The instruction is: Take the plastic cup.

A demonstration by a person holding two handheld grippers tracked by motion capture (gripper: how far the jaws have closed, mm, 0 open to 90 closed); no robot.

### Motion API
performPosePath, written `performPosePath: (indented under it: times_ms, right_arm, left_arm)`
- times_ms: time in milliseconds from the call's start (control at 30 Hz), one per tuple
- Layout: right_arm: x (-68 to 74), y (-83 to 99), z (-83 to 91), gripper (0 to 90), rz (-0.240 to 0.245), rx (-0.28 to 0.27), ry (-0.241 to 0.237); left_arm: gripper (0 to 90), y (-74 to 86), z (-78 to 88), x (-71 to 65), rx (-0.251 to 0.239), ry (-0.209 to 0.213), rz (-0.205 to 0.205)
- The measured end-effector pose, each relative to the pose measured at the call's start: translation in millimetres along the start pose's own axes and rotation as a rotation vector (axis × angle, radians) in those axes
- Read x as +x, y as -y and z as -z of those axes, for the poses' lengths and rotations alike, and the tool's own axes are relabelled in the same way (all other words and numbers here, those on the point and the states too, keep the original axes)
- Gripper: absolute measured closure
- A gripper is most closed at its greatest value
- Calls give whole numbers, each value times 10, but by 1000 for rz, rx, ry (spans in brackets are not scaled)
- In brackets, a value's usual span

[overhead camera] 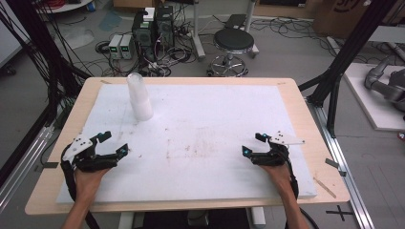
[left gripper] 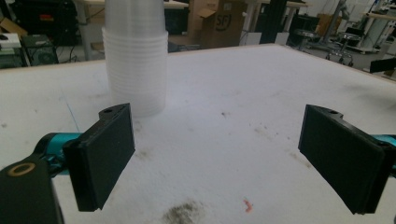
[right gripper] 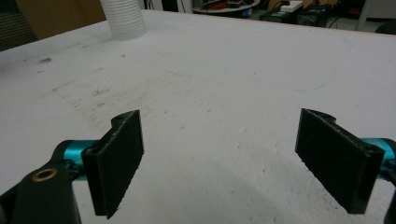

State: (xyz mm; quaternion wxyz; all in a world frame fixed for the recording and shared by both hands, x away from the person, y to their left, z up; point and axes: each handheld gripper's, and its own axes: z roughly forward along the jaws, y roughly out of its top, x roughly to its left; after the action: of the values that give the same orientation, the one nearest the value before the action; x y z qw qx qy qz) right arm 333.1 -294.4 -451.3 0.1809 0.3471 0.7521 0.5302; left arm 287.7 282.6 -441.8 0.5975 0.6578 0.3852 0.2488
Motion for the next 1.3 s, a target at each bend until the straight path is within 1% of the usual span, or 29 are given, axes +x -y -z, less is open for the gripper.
performPosePath:
  times_ms: [67,167,267,333,467,500,633,667,733,900,1000,1067,1133,1267,1300]
  right_arm:
    - [-6,-2,-4,153,-4,4,-1]
    - [-15,-4,-7,153,-8,5,-1]
    - [-15,-4,-8,153,-8,6,-2]
    - [-14,-4,-9,153,-5,6,-1]
    - [-6,-4,-7,153,-12,10,-1]
    - [-11,-5,-9,153,-7,7,1]
    - [-14,-4,-9,153,-6,7,0]
    - [-7,-4,-8,153,-15,11,-2]
    - [-8,-4,-8,153,-12,12,-2]
    - [-4,-5,-10,153,-9,15,2]
    - [-2,-5,-10,153,-8,15,5]
    - [-3,-4,-8,153,-10,9,5]
    - [-8,-1,-1,153,-11,5,5]
    - [-10,0,1,153,-15,-1,4]
    - [-11,0,1,153,-13,-1,4]
  left_arm:
    - [105,-100,19,33,-7,10,-3]
    - [105,-270,41,83,-11,15,-34]
    - [105,-446,38,133,-26,22,-52]
    - [105,-570,17,166,-25,29,-65]
    - [105,-813,-49,240,-31,41,-75]
    - [105,-867,-69,264,-29,42,-80]
    - [105,-1060,-151,370,-22,68,-70]
    - [105,-1102,-169,396,-24,72,-75]
    - [105,-1182,-211,448,-21,76,-80]
    - [105,-1350,-331,563,-4,105,-77]
    - [105,-1433,-407,625,19,119,-84]
    - [104,-1480,-454,665,23,132,-81]
    - [104,-1541,-509,703,41,140,-82]
    - [104,-1678,-618,767,71,156,-103]
    - [104,-1709,-648,783,77,165,-103]
